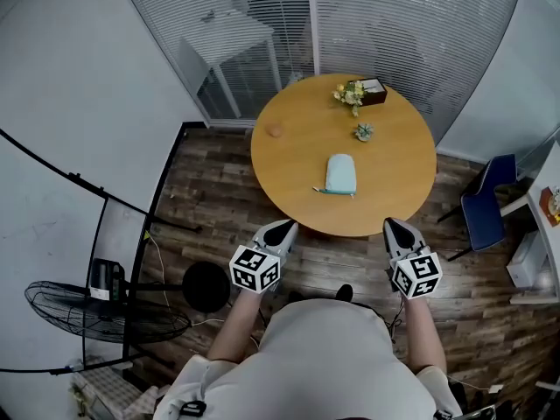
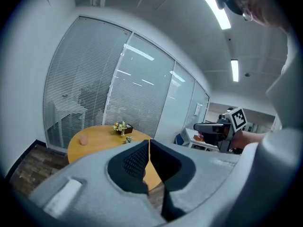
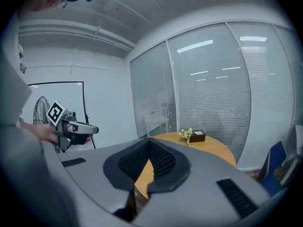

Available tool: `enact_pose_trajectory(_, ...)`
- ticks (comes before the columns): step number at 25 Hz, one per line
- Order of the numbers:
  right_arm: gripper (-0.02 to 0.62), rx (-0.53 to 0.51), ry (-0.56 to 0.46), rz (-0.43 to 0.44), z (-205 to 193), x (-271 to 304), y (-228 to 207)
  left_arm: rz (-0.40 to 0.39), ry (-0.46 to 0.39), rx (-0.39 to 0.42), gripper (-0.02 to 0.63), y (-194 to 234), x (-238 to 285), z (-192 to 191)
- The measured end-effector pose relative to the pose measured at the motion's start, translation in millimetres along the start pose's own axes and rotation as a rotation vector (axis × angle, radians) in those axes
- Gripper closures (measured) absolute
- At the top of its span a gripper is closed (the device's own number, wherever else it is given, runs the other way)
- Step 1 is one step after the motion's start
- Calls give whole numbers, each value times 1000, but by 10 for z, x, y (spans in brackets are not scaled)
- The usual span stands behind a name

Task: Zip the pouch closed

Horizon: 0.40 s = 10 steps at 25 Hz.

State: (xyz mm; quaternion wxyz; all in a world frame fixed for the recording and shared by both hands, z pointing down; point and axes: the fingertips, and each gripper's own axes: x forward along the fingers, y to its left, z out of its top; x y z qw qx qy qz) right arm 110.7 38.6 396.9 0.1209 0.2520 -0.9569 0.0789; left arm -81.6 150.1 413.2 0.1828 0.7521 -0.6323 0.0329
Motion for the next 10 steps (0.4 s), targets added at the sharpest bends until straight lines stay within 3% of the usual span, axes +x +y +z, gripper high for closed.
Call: enact_pose_trajectory(10, 592, -13, -13, -5, 80, 6, -17, -7, 0, -1, 583, -31, 40, 27)
